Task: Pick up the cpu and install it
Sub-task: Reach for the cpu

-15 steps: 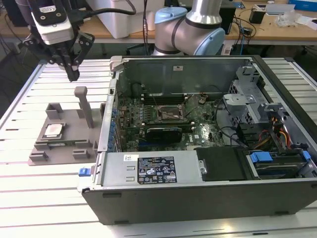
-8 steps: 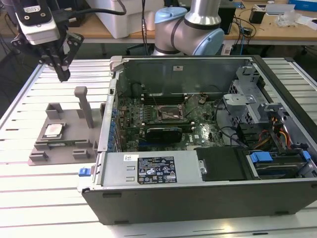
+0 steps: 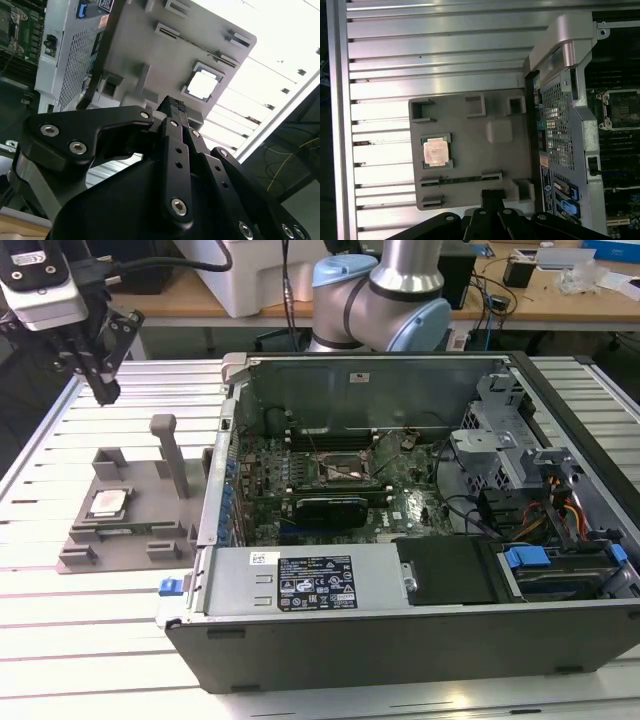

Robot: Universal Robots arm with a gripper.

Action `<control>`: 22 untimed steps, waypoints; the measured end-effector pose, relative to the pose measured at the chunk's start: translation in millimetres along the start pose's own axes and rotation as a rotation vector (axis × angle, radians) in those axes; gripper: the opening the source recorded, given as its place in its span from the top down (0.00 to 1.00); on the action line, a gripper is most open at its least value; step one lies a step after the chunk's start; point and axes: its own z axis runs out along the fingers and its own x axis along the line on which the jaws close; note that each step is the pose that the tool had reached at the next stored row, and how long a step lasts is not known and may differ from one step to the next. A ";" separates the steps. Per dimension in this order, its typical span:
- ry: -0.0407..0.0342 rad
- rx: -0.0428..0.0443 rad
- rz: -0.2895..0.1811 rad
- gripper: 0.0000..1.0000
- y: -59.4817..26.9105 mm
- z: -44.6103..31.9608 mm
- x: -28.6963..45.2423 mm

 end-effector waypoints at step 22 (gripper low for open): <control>0.0000 0.0000 0.000 0.89 -3.8 -1.3 51.0</control>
